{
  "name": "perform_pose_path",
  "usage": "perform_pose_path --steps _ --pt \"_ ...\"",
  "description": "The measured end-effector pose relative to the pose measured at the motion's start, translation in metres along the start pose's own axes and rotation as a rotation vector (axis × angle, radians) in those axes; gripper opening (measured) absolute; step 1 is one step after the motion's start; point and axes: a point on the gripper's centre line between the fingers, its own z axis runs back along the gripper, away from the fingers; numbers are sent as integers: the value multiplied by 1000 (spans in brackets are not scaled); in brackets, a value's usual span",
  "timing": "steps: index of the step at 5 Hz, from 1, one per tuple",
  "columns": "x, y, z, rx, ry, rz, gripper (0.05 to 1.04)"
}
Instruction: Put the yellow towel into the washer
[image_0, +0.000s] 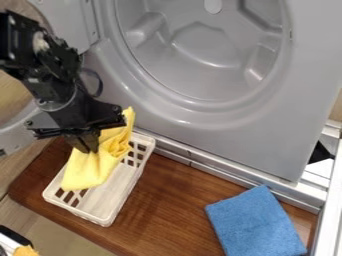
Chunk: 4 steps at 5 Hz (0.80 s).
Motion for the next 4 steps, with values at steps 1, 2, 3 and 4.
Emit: perform_pose_path --steps 1,2,3,4 --pt "5 -17 5 -78 -6 -43 50" --pt "20 -44 5 -150 -11 -87 50" --pt "34 -72 -2 -195 -13 -125 50" --pt "54 -99 -15 -233 -16 -146 50"
